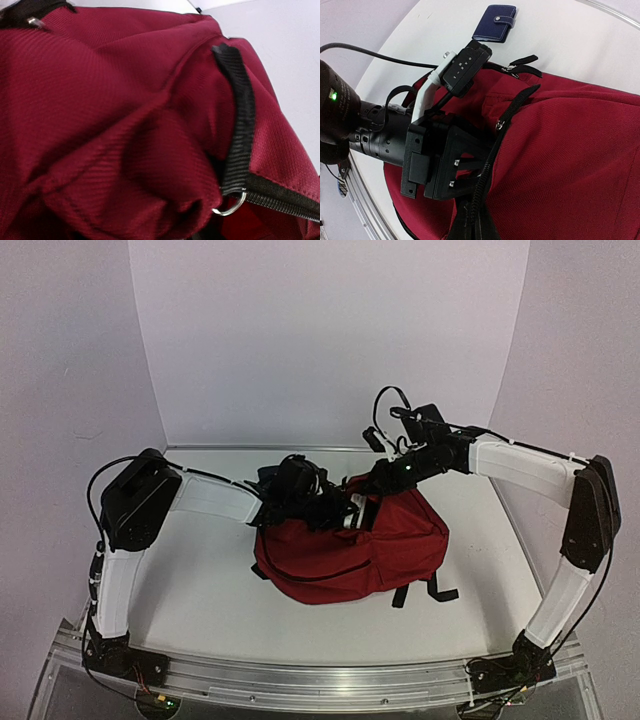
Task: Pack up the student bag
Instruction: Place the stationery in the student bag.
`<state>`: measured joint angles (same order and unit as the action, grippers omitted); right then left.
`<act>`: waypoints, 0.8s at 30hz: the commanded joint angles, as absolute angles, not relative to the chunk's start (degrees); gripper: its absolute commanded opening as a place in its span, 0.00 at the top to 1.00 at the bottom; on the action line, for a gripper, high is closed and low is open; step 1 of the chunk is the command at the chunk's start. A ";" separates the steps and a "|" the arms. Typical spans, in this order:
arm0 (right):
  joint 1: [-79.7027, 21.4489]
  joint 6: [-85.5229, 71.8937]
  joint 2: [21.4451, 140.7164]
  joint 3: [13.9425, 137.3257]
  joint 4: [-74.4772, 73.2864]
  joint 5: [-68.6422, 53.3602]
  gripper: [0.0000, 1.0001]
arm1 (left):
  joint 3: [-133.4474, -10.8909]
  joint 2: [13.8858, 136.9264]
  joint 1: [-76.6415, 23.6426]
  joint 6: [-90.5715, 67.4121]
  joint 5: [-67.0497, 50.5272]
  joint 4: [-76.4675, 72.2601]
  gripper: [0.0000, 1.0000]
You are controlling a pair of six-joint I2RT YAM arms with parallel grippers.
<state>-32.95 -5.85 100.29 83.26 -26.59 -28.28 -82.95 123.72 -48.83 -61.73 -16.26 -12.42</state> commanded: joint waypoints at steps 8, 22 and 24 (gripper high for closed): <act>-32.61 -6.33 99.29 86.31 -24.74 -33.61 1.00 | -95.20 130.42 -49.70 -57.80 -21.56 -14.62 0.80; -29.95 -6.67 99.57 84.57 -24.70 -34.04 1.00 | -89.77 122.63 -49.61 -50.54 -19.01 -4.49 0.22; -29.75 -6.45 99.52 84.48 -24.70 -33.90 1.00 | -88.01 120.05 -49.71 -49.49 -17.79 -2.03 0.21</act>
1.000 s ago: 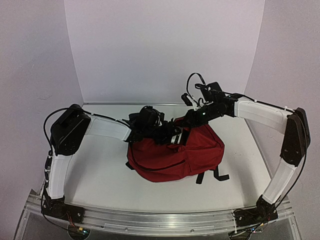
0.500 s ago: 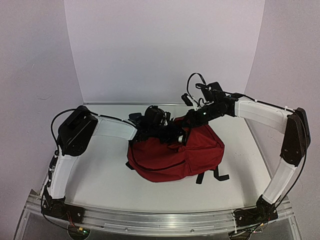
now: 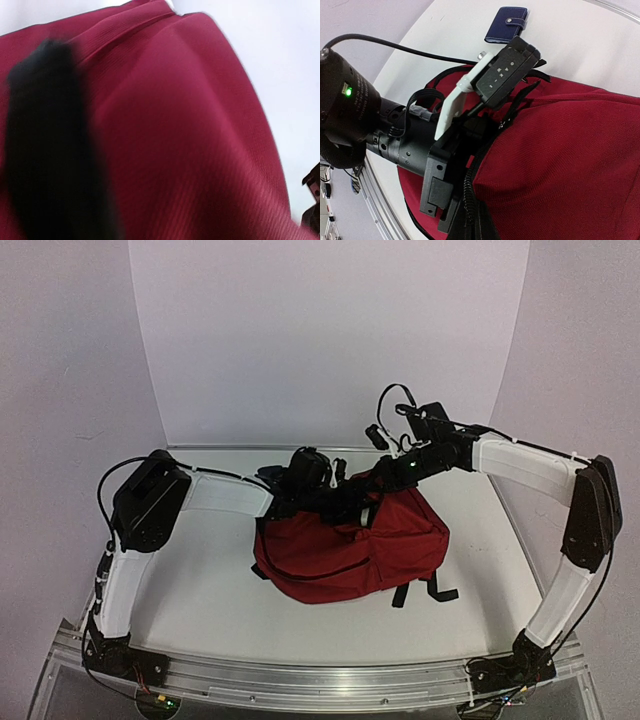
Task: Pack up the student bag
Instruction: Place the stationery in the student bag, then pick up the personal item from the center of the board.
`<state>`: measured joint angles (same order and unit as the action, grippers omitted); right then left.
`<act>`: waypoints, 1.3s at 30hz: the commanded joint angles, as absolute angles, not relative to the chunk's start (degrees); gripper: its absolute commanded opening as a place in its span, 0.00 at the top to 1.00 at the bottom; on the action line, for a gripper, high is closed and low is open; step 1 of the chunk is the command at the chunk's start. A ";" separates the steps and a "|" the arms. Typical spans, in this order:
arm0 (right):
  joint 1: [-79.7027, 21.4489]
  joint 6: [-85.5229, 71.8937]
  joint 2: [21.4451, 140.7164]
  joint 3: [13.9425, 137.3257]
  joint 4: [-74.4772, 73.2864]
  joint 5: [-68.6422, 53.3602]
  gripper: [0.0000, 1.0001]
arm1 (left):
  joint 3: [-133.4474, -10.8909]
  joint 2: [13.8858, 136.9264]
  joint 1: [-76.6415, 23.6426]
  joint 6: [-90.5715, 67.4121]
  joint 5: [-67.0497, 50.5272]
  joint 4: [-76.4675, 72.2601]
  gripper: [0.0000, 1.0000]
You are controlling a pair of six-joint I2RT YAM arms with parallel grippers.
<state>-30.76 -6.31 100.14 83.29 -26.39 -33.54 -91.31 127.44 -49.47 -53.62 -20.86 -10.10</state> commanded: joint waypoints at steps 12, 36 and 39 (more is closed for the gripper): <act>-29.11 -5.60 99.51 83.37 -24.71 -33.20 1.00 | -79.27 100.42 -50.01 -39.81 -6.02 12.70 0.00; -29.09 -6.12 100.81 83.48 -24.79 -33.57 1.00 | -123.07 133.41 -29.50 -34.01 8.00 46.78 0.00; -29.14 -6.31 101.08 83.75 -24.79 -34.01 1.00 | -126.87 137.13 -29.54 -33.95 7.73 46.98 0.00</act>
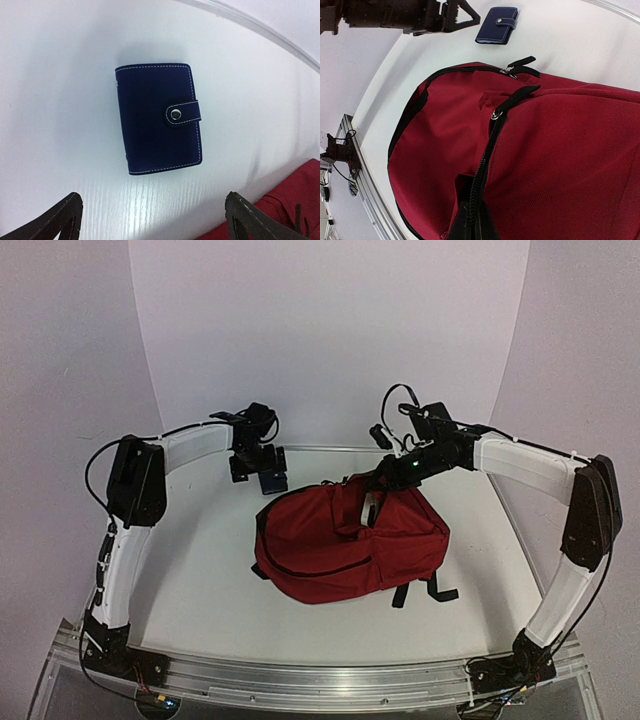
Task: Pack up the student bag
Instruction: Pick up the personal item from the center of the board.
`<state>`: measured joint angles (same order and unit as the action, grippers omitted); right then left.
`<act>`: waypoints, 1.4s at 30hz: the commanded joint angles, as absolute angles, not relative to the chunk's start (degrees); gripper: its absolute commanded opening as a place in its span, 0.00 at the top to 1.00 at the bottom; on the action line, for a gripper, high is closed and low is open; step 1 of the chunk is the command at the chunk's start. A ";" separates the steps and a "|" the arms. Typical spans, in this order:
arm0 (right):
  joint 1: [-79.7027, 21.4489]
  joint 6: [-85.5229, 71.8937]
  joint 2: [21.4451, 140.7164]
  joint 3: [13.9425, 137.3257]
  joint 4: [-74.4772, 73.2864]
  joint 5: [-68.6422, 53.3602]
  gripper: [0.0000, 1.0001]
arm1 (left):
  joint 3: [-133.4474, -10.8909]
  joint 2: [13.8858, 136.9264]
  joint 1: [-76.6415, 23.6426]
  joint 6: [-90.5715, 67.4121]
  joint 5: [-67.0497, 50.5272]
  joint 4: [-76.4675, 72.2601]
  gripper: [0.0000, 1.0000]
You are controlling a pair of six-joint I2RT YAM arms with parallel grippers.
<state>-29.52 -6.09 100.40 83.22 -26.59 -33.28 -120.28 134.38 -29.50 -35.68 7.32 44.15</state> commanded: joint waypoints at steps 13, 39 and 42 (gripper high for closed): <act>-29.14 -6.23 101.95 83.77 -24.79 -34.63 1.00 | -135.80 149.17 -29.41 -31.90 6.17 43.99 0.00; -29.10 -5.90 102.34 83.99 -25.11 -34.11 1.00 | -107.17 130.54 -26.34 -31.17 13.76 38.67 0.51; -29.09 -5.94 102.30 84.09 -25.16 -34.08 1.00 | -99.64 122.94 -26.75 -29.54 11.65 34.13 0.53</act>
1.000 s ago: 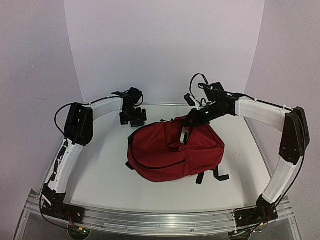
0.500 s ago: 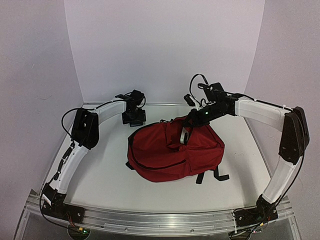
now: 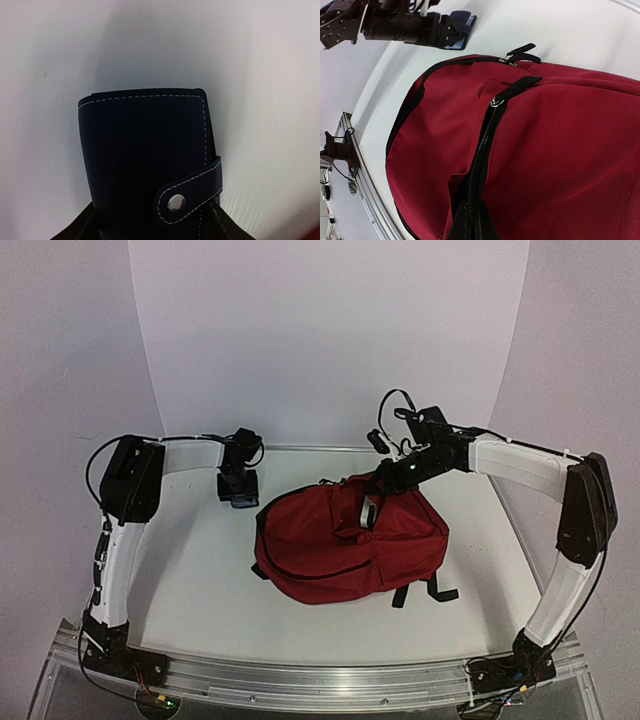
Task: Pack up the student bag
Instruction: Pick up the personal item from the center of the board.
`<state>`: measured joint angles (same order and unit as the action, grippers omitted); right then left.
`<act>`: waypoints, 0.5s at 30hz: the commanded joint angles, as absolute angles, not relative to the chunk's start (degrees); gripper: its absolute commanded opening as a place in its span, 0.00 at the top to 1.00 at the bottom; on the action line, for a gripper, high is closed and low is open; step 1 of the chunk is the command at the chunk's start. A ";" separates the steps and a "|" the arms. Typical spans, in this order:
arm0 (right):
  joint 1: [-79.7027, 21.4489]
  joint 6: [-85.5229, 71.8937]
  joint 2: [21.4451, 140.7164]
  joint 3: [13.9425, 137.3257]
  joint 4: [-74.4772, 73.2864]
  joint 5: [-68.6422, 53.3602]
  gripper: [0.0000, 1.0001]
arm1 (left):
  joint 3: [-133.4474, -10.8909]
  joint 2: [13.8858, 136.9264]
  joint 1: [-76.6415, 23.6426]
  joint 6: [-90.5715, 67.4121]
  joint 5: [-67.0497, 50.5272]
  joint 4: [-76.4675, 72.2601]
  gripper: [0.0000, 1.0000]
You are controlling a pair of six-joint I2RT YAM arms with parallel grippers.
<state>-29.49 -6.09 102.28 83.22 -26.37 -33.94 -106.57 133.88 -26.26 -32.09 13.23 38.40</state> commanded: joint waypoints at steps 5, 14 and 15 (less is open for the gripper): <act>-29.10 -5.79 102.30 84.29 -25.47 -34.02 1.00 | -90.41 111.68 -30.53 -24.29 11.13 30.64 0.54; -29.12 -5.54 102.72 85.14 -26.27 -34.28 1.00 | -75.98 93.83 -40.54 -20.17 1.77 21.19 0.54; -29.16 -5.70 102.71 85.26 -26.34 -34.20 1.00 | -74.88 92.87 -41.32 -20.03 -0.75 20.11 0.54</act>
